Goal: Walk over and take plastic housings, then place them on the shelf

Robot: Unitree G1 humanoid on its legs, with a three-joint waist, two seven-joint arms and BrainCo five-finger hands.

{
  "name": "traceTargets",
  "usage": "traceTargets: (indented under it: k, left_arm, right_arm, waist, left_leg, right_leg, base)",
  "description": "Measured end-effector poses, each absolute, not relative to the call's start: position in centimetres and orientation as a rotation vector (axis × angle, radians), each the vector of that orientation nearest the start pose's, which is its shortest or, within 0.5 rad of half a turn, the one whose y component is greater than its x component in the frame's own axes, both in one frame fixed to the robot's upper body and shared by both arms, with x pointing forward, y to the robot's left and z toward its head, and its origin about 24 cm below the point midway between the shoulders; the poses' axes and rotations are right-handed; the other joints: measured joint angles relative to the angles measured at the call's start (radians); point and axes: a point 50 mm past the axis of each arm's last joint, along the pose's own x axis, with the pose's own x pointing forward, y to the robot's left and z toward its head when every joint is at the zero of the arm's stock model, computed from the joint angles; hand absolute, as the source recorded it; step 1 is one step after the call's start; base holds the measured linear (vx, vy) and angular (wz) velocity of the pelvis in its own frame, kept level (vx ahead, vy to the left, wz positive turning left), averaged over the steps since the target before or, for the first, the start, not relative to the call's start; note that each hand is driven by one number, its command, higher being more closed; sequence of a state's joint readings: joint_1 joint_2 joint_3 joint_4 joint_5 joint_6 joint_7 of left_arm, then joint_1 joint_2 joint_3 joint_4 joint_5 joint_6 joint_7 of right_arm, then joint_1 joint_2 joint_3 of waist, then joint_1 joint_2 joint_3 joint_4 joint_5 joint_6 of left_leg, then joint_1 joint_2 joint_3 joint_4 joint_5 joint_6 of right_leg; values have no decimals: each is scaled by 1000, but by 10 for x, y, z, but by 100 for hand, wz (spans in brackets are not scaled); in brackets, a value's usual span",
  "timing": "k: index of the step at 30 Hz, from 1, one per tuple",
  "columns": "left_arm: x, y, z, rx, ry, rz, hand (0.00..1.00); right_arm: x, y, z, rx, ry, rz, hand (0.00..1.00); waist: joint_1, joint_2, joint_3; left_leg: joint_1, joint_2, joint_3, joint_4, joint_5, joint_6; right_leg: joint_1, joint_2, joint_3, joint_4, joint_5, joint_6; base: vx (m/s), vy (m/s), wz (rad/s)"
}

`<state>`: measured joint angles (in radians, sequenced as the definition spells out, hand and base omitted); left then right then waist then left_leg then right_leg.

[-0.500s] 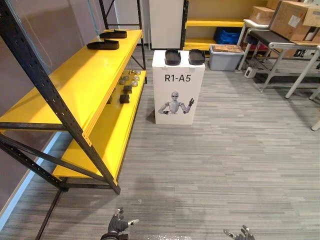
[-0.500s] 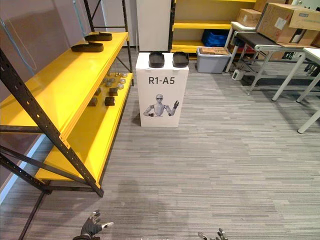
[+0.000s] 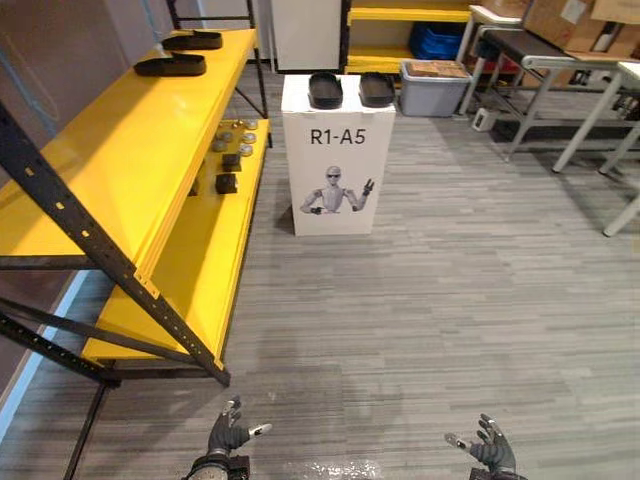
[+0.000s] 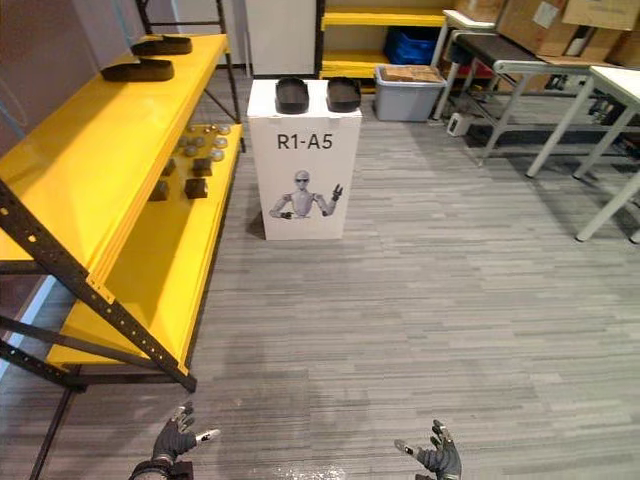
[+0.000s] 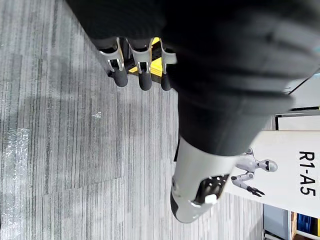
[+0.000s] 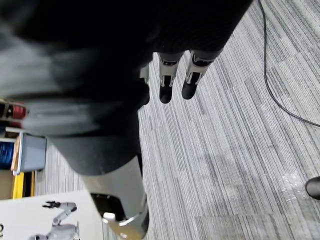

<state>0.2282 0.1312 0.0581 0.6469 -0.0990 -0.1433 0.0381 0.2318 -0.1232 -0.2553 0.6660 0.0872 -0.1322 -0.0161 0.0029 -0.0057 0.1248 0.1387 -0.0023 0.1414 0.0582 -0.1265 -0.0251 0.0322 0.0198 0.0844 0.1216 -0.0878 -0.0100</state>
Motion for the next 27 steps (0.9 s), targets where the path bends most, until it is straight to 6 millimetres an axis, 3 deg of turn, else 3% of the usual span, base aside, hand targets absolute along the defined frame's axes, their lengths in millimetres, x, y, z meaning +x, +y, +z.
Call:
traceTargets:
  k: [5, 10, 12, 14, 16, 19, 21, 22, 23, 24, 25, 26, 27]
  left_arm:
    - [122, 214, -118, -3, 720, 246, 0]
    - [133, 209, -110, -34, 661, 264, 0]
    - [141, 206, -105, -44, 624, 258, 0]
    - [148, 202, -99, -45, 589, 241, 0]
    - [154, 198, -97, -39, 577, 220, 0]
    - [158, 194, -96, -28, 574, 207, 0]
    - [169, 193, -92, -28, 549, 205, 0]
    - [175, 194, -90, -24, 533, 202, 0]
    - [181, 193, -87, -17, 517, 190, 0]
    - [184, 189, -87, -26, 518, 186, 0]
    - [188, 189, -85, -25, 506, 183, 0]
    - [191, 188, -84, -30, 500, 183, 0]
    - [192, 184, -84, -48, 499, 183, 0]
  right_arm:
    - [119, -245, -113, -2, 707, -364, 0]
    - [125, -245, -111, -2, 691, -368, 0]
    - [128, -245, -110, 1, 687, -374, 0]
    - [130, -243, -110, 22, 679, -380, 0]
    - [131, -240, -110, 23, 675, -377, 0]
    - [128, -239, -111, 24, 684, -379, 0]
    - [133, -241, -110, 17, 679, -384, 0]
    - [134, -242, -109, 10, 674, -391, 0]
    - [130, -246, -110, 4, 685, -401, 0]
    - [135, -251, -109, -4, 679, -405, 0]
    - [143, -250, -106, 4, 658, -407, 0]
    - [147, -251, -104, 2, 643, -405, 0]
    - [149, -251, -100, -3, 623, -403, 0]
  waist:
    - [-1, 5, 10]
    - [10, 20, 21]
    - [9, 21, 31]
    - [12, 24, 47]
    - [7, 22, 58]
    - [-3, 28, 63]
    - [-40, 43, 80]
    - [-57, 47, 78]
    - [-66, 46, 79]
    - [-61, 76, 81]
    - [-58, 76, 82]
    - [-55, 75, 83]
    - [-52, 74, 85]
  left_leg:
    - [-35, 21, 47, 43, -36, 10]
    - [-87, 35, 75, 100, -86, 18]
    - [-104, 30, 76, 142, -118, 32]
    - [-98, 23, 73, 197, -172, 50]
    - [-64, 7, 51, 208, -201, 65]
    - [-8, 5, 20, 204, -246, 66]
    - [34, 39, -21, 173, -249, 66]
    - [55, 59, -53, 143, -247, 47]
    - [81, 72, -81, 138, -258, 15]
    - [81, 110, -85, 161, -256, -10]
    - [59, 115, -86, 199, -226, -56]
    - [46, 114, -85, 239, -193, -60]
    - [6, 109, -84, 381, -108, -36]
  right_leg:
    - [-43, 24, 43, 9, 0, 0]
    - [-89, 39, 73, 41, -18, 4]
    - [-132, 36, 73, 138, -72, 22]
    - [-220, 31, 46, 394, -141, 70]
    - [-328, 4, -28, 638, -163, 77]
    - [-433, -32, -128, 669, -194, 76]
    - [-481, -20, -158, 550, -179, 58]
    - [-495, 1, -153, 413, -126, 41]
    - [-488, -1, -159, 358, 52, -28]
    - [-489, 20, -192, 383, 31, -39]
    - [-482, 20, -195, 394, 4, -63]
    - [-472, 17, -197, 397, -10, -65]
    - [-411, 5, -207, 384, -37, -75]
  base:
    - [-26, 6, -30]
    - [23, 25, -20]
    - [44, 35, -7]
    - [46, 61, 3]
    - [154, 77, 25]
    - [374, 25, 31]
    - [460, -103, 74]
    - [550, -156, 90]
    - [583, -167, 73]
    - [627, -179, 37]
    - [515, -163, 8]
    - [624, -209, 18]
    - [590, -204, 43]
